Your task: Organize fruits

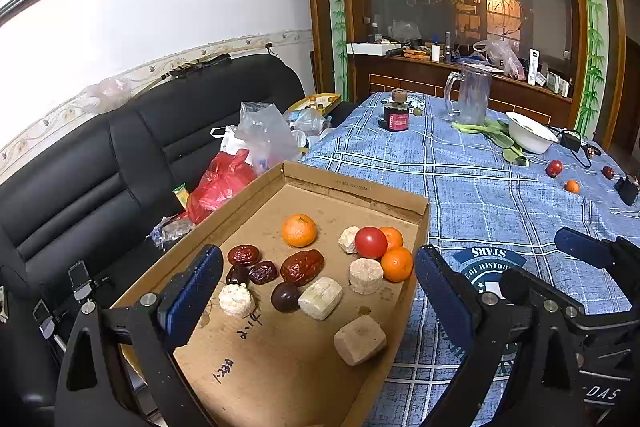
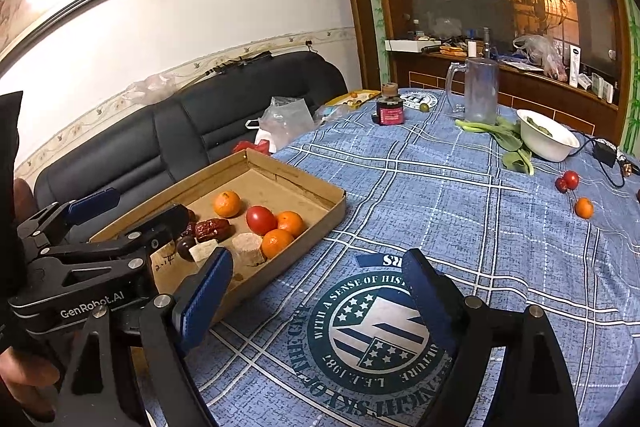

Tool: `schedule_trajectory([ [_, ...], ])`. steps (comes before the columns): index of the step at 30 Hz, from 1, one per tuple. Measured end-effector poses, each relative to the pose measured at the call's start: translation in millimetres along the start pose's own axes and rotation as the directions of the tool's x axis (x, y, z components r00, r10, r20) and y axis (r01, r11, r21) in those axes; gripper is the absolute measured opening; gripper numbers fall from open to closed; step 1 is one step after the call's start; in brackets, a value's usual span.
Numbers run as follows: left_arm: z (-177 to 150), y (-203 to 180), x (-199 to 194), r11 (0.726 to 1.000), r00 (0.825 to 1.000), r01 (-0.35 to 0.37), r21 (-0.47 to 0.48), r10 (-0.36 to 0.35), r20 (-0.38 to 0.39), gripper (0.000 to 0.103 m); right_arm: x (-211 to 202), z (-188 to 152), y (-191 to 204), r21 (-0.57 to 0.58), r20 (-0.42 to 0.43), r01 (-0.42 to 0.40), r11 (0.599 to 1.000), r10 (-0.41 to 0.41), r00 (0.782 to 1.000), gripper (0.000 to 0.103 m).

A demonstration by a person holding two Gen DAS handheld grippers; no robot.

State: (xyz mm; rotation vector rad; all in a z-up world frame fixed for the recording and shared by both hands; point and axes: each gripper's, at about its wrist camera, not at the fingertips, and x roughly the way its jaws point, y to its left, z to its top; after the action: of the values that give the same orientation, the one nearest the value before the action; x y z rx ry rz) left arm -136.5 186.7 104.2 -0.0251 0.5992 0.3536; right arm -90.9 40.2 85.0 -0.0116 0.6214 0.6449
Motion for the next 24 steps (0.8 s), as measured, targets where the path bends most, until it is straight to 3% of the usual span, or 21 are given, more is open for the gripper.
schedule_trajectory([
  [24, -2.6, 3.2, 11.1, 1.000, 1.000, 0.007, -0.010, -0.007, -0.029, 0.096, 7.2, -2.2, -1.4, 0.002, -0.023, -0.010, 1.000, 0.010, 1.000, 0.090],
])
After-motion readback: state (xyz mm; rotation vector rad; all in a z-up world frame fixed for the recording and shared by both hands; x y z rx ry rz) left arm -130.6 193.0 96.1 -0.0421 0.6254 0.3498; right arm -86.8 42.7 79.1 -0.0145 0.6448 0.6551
